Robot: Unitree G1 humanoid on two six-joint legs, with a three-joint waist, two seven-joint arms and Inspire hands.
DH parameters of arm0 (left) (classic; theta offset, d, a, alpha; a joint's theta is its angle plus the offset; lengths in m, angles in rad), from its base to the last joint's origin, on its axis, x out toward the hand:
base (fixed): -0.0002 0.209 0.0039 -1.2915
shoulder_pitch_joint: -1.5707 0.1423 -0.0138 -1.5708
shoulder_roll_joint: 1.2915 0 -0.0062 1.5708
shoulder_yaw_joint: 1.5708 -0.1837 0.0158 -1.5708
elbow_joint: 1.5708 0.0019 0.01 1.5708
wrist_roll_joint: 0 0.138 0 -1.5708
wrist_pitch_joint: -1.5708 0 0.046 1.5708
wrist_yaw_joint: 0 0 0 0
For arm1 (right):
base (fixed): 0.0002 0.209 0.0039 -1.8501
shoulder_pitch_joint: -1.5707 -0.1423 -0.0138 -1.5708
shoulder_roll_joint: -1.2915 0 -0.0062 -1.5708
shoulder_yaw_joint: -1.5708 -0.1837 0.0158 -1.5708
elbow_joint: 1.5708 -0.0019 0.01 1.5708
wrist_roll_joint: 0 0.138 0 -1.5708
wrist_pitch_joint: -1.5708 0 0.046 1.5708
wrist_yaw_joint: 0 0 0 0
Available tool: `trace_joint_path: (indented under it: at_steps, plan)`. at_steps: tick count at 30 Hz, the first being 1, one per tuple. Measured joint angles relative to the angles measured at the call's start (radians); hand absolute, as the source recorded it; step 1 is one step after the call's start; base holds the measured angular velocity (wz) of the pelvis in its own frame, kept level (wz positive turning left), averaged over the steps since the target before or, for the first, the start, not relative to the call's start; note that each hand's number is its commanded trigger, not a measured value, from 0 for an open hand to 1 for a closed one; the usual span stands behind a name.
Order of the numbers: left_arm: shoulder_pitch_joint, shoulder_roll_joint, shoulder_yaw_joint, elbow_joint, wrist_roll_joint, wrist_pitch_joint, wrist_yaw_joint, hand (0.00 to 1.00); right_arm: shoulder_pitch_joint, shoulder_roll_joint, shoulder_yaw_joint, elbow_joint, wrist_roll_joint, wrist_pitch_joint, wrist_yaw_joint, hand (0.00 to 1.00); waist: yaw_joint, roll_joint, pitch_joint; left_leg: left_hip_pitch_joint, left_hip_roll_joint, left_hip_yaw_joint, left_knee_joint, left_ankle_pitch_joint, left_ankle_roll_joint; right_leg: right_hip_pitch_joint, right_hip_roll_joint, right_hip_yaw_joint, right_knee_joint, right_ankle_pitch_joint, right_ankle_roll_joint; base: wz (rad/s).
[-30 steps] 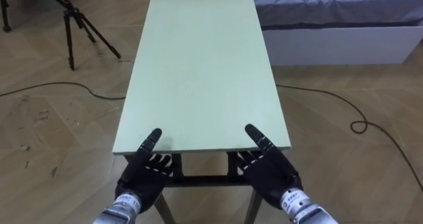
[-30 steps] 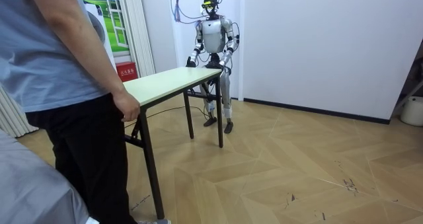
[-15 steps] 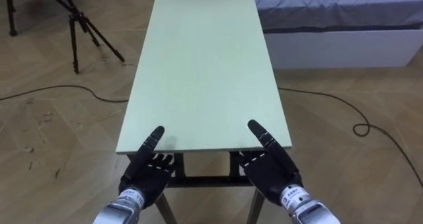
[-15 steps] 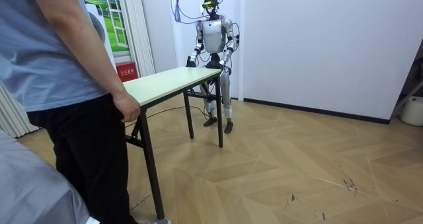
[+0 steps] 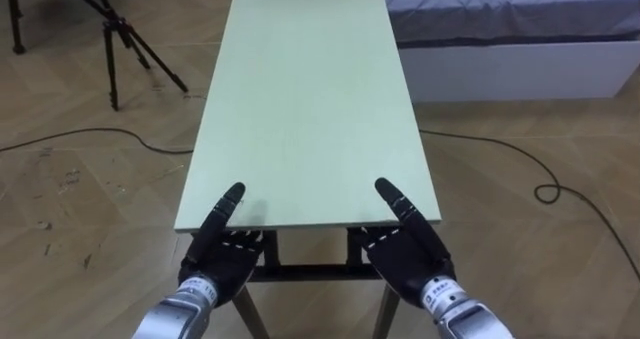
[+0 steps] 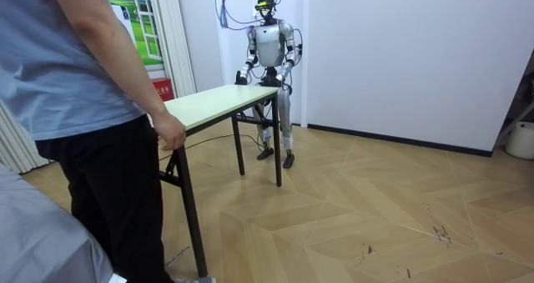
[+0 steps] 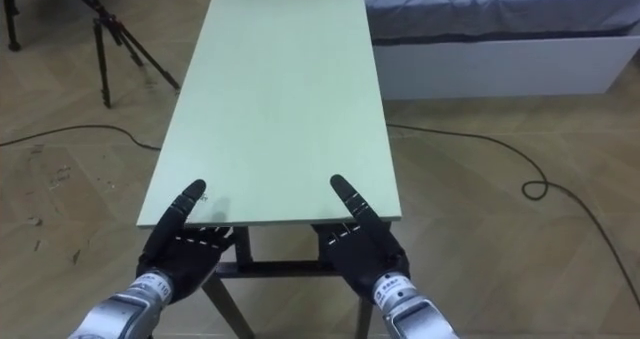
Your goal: Move table with human
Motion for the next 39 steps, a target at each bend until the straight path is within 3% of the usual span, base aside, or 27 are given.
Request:
trace_joint_path:
  at_steps: [3, 4, 5, 6, 13, 16, 18, 22, 39]
  plan:
    - [-0.026, 0.0, 0.001, 0.001, -0.002, -0.001, 0.003, 0.0, -0.002, 0.001, -0.004, 0.001, 0.0, 0.0, 0.001, 0.0, 0.005, 0.0, 0.0003, -0.003, 0.0, 0.0, 0.0, 0.0, 0.0, -0.006, 0.001, 0.007, -0.001, 0.0, 0.0, -0.02]
    - [-0.026, 0.0, 0.001, 0.001, -0.002, -0.001, 0.002, 0.5, -0.003, 0.001, -0.005, 0.001, 0.002, 0.0, 0.001, 0.15, 0.006, 0.0, 0.0005, -0.004, 0.0, 0.0, -0.001, 0.0, 0.0, -0.009, 0.001, 0.01, -0.001, 0.0, 0.0, -0.05]
    - [-0.026, 0.0, 0.001, -0.001, -0.002, -0.001, 0.002, 0.85, -0.003, 0.001, -0.006, 0.0, 0.004, 0.0, 0.001, 0.69, 0.006, 0.0, 0.0005, -0.004, 0.0, 0.0, -0.001, 0.0, 0.0, -0.009, 0.001, 0.011, -0.001, 0.0, 0.0, -0.03]
    - [-0.026, 0.0, 0.002, -0.004, -0.003, 0.0, 0.002, 1.0, -0.003, 0.001, -0.006, -0.001, 0.016, 0.0, 0.001, 1.0, 0.006, 0.0, 0.0005, -0.006, 0.0, 0.0, 0.0, 0.0, 0.0, -0.011, 0.001, 0.01, -0.001, 0.0, 0.0, 0.0]
    - [-0.026, -0.014, 0.002, -0.02, -0.002, -0.001, 0.002, 1.0, -0.005, 0.034, -0.042, 0.006, 0.071, -0.009, -0.027, 1.0, 0.007, 0.003, 0.0021, -0.019, 0.0, -0.002, 0.001, 0.0, 0.0, -0.012, 0.003, 0.01, -0.001, 0.004, -0.001, 0.01]
    - [-0.029, -0.042, 0.002, -0.026, -0.003, -0.003, 0.002, 1.0, -0.005, 0.034, -0.043, 0.012, 0.071, -0.042, -0.078, 1.0, 0.031, 0.015, 0.0094, -0.019, -0.001, -0.003, -0.002, 0.0, 0.0, -0.014, 0.003, 0.01, -0.001, 0.004, -0.001, 0.0]
    - [-0.029, -0.045, 0.001, -0.029, -0.005, -0.003, 0.003, 1.0, -0.006, 0.035, -0.043, 0.012, 0.071, -0.047, -0.097, 1.0, 0.033, 0.022, 0.0128, -0.022, -0.001, -0.004, -0.003, 0.0, 0.0, -0.023, 0.002, 0.01, -0.002, 0.004, -0.001, 0.02]
    - [-0.028, -0.05, -0.001, -0.023, -0.005, -0.01, 0.042, 1.0, -0.012, 0.035, -0.04, 0.007, 0.056, -0.047, -0.11, 1.0, 0.025, 0.021, 0.011, -0.032, -0.001, -0.002, -0.006, 0.0, 0.0, -0.028, 0.002, 0.011, 0.0, 0.005, -0.001, -0.02]
    - [-0.026, -0.079, -0.003, -0.018, 0.096, -0.025, 0.041, 1.0, -0.019, 0.041, -0.041, 0.007, 0.034, -0.068, -0.128, 1.0, 0.033, 0.018, 0.013, -0.018, -0.004, 0.006, -0.026, 0.0, 0.0, -0.032, 0.002, 0.029, -0.001, 0.005, -0.001, -0.01]
